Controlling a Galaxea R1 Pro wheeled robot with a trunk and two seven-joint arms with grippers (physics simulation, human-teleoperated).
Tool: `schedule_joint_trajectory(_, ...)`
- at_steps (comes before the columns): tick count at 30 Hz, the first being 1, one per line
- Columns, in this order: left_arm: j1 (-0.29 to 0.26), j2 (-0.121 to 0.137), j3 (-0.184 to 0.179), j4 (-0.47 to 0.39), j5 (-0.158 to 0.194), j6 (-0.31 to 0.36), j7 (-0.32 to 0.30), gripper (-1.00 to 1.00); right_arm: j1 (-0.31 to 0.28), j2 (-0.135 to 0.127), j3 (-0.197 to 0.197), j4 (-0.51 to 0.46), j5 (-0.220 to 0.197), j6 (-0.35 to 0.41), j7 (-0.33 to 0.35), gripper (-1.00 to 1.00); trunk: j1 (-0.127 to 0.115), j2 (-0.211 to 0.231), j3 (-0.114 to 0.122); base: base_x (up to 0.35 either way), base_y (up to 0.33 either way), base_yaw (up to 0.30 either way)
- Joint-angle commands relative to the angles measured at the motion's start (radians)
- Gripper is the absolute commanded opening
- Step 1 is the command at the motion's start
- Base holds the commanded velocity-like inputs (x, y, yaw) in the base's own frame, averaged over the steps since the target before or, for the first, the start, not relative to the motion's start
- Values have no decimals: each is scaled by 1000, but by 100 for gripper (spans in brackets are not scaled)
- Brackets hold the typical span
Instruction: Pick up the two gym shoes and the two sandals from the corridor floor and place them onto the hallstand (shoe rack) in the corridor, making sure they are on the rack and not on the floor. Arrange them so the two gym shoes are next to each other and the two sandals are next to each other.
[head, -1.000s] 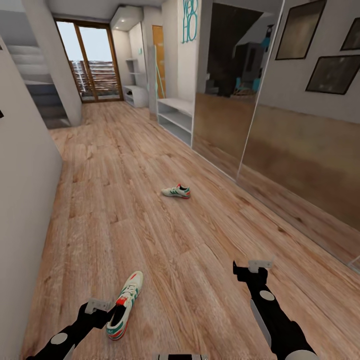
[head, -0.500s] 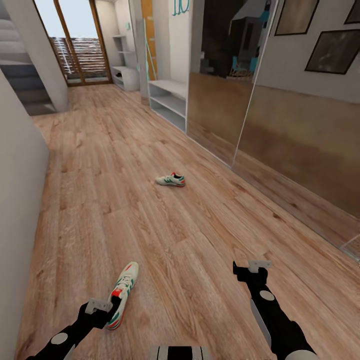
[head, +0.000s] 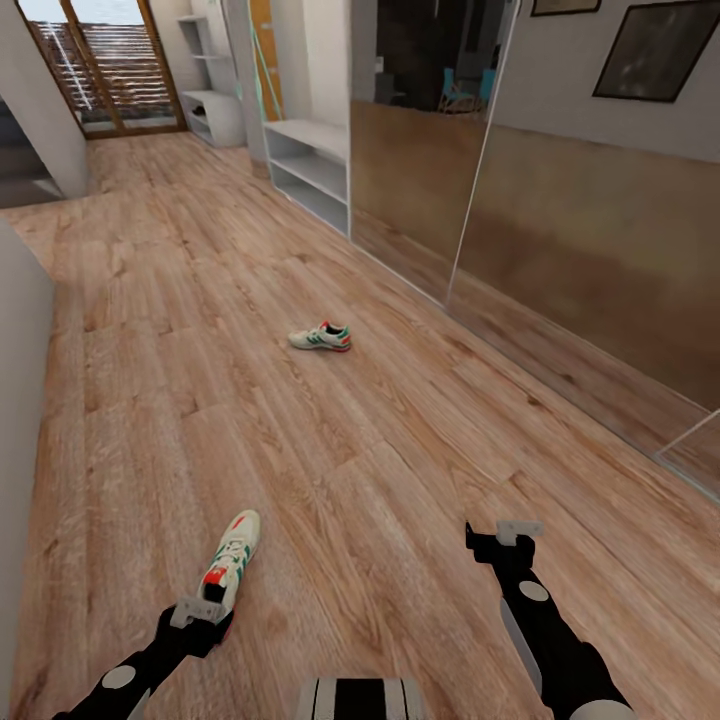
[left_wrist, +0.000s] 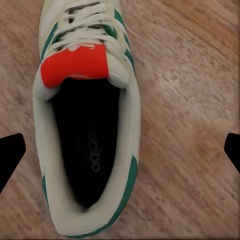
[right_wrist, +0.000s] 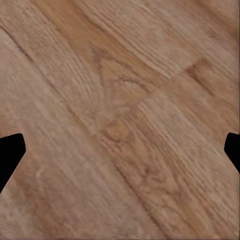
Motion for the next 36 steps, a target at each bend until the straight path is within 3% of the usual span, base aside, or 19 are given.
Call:
schedule_joint_trajectory(1, -1, -1, 9, 0, -9, -4, -6, 100, 0, 0, 1, 0, 3, 1, -3, 100, 0, -1, -5, 0, 0, -65)
schedule_joint_trajectory(12, -1, 1, 9, 0, -10, -7, -5, 100, 0, 1, 1, -1, 3, 1, -3, 100, 5, -3, -50, 0, 0, -21)
schedule_joint_trajectory(28, -1, 2, 8, 0, -11, -10, -3, 100, 0, 3, 1, -1, 3, 1, -3, 100, 5, -3, -50, 0, 0, 4)
schedule_joint_trajectory(36, -1, 3, 10, 0, -9, -10, -3, 100, 0, 3, 1, -1, 3, 1, -3, 100, 5, -3, -56, 0, 0, 143)
